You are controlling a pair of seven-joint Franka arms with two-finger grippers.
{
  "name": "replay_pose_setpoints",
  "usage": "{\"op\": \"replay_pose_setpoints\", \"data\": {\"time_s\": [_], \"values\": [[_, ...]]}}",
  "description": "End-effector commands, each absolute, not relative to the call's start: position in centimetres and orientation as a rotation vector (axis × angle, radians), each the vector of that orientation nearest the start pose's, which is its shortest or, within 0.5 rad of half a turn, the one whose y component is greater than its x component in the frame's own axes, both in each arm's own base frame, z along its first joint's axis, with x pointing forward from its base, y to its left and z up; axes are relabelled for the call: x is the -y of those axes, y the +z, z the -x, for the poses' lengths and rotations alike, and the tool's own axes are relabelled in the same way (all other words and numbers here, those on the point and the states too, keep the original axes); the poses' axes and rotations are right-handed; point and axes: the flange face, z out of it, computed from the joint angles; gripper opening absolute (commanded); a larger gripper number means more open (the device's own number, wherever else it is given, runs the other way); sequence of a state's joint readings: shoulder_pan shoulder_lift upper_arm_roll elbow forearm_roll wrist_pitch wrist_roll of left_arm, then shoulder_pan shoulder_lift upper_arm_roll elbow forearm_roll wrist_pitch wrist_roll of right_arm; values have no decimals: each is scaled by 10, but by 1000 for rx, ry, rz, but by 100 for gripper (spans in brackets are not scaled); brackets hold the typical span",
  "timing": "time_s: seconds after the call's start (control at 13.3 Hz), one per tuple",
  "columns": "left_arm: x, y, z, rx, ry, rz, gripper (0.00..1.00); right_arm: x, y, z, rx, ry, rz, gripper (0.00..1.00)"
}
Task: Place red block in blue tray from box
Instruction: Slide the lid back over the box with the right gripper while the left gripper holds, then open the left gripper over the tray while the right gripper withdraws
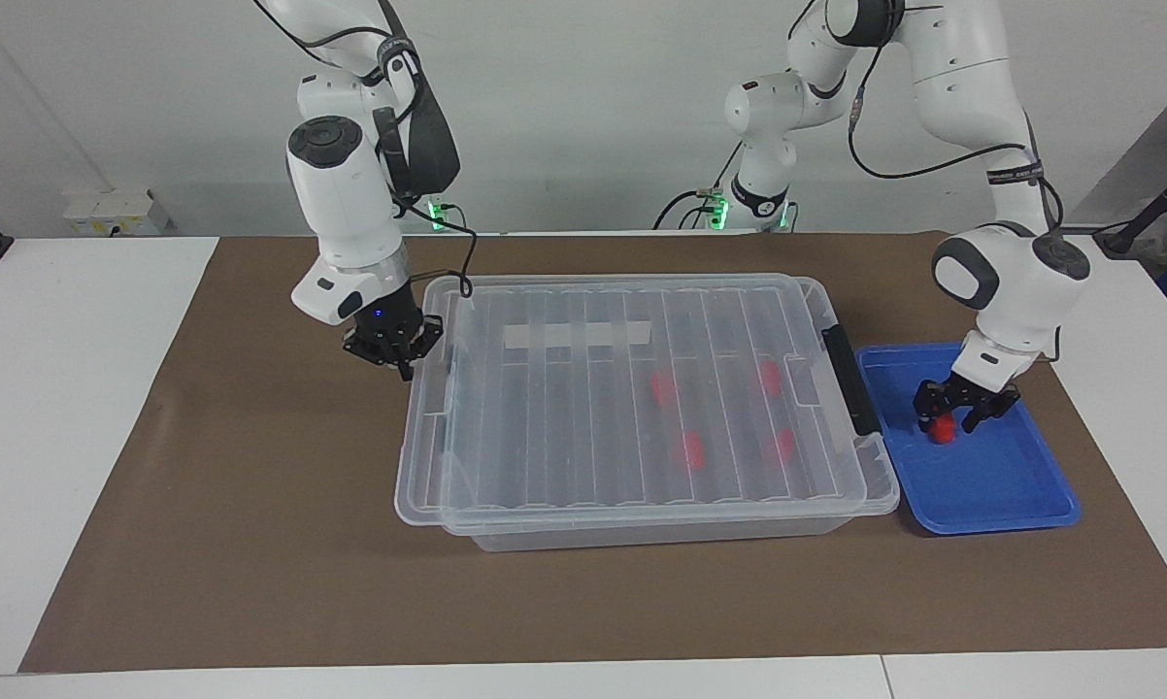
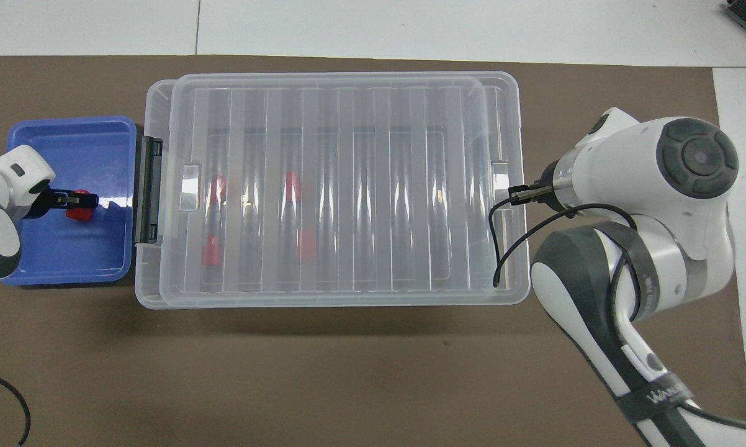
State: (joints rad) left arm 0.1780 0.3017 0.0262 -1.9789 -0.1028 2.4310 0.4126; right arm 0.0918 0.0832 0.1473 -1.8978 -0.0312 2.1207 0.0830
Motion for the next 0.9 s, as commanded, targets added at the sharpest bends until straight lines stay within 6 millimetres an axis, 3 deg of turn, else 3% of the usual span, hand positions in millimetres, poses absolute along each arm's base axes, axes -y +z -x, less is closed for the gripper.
{"op": "replay_pose_setpoints", "data": {"time_s": [0.0, 0.08, 0.15, 0.3, 0.53, 0.68, 0.83], "values": [[-121, 402, -611, -244, -168, 3196, 84, -155, 476, -570, 327, -223, 3094, 0], [-118, 422, -607, -258, -139, 3205, 96, -158, 476, -570, 334, -223, 3093, 0], [-112, 443, -600, -274, -132, 3208, 100, -160, 476, -569, 339, -223, 3093, 0], [-100, 484, -589, -290, -93, 3221, 100, -164, 476, -568, 351, -223, 3090, 0], [-39, 552, -584, -283, 30, 3144, 100, -164, 478, -569, 360, -230, 3088, 0], [14, 572, -568, -273, 75, 3119, 100, -164, 479, -570, 358, -232, 3088, 0], [35, 587, -552, -288, 99, 3116, 100, -166, 479, -570, 353, -241, 3086, 0]]}}
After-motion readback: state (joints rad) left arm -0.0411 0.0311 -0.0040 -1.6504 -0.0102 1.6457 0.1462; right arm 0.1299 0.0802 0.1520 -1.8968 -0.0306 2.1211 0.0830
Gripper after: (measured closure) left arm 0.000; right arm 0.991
